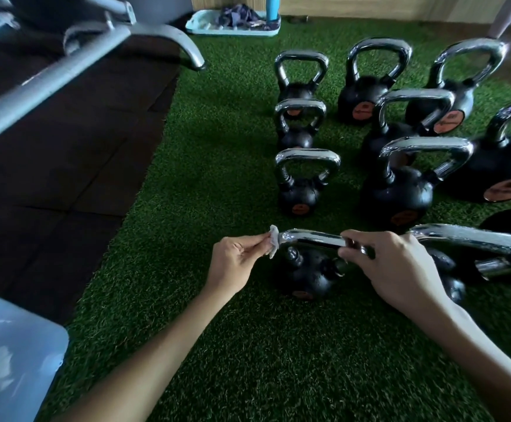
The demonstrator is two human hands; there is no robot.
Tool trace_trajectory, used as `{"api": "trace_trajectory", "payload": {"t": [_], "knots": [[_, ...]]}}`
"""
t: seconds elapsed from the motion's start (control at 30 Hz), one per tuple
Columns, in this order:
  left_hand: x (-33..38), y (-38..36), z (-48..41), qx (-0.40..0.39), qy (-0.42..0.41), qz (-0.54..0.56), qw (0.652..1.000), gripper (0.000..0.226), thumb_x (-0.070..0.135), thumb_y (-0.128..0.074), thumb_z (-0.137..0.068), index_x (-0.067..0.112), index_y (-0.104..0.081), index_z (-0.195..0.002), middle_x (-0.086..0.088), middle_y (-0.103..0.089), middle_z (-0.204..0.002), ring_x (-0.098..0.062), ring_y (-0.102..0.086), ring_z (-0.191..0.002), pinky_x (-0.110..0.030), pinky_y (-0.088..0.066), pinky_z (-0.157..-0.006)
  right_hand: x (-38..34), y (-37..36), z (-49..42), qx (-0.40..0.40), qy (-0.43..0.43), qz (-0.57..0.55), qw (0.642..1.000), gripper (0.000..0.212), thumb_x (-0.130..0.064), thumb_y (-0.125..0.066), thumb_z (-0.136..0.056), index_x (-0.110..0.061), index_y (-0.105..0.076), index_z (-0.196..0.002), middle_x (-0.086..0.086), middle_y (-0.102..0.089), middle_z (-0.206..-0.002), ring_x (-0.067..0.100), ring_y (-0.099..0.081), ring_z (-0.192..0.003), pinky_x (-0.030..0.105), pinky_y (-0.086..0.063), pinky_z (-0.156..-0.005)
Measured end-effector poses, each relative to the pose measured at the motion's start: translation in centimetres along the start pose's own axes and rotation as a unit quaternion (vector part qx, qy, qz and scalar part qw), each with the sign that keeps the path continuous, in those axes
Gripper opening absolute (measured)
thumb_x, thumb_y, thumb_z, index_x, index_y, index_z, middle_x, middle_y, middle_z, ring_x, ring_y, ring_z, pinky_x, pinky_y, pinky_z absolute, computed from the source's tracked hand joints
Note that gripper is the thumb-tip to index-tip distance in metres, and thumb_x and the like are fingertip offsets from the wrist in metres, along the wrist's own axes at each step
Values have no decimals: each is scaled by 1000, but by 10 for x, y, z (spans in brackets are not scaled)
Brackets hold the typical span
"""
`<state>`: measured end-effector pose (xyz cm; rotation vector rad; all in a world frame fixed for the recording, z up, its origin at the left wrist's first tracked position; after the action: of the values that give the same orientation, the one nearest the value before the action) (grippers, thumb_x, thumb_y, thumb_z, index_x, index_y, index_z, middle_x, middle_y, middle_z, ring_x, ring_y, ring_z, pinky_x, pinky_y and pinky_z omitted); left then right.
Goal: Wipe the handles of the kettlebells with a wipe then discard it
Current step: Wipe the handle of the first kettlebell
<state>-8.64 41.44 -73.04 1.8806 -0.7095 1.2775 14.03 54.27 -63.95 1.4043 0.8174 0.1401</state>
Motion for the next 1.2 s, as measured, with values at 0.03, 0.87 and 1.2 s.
{"api": "trace_trajectory", "payload": {"t": [0.03,0.87,1.2], "knots": [[-5,-3,-2,1,35,22,999,25,26,-71,-91,17,-76,-113,5,-77,-106,-11,-75,-96,-35,-61,-85,-2,-1,2,10,-1,12,1000,34,-56,-65,-88,-45,-69,-120,-6,-73,-84,23,-67,-81,29,-43,-65],[-11,-43,-25,128,255,184,941,22,17,-76,-89,4,-78,-106,-8,-79,-92,-14,-71,-79,-26,-60,-76,0,-3,-3,-131,-121,-263,948,16,-33,-77,-85,-29,-80,-100,-23,-62,-50,-9,-48,-36,20,-31,-52],[11,-47,-20,164,248,153,942,18,20,-77,-89,11,-80,-104,2,-80,-86,-11,-77,-80,-36,-63,-83,5,-11,-1,-115,-131,-304,936,18,-35,-81,-80,-27,-82,-96,-20,-64,-52,-10,-48,-36,7,-31,-40]]}}
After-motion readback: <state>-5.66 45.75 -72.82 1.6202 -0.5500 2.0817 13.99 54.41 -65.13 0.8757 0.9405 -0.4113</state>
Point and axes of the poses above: each hand's wrist, its own z-axis away from the middle knuckle, its own y-axis out of the back of the hand, x = y × z, the point moved 5 cm from there along -z, towards the middle knuckle
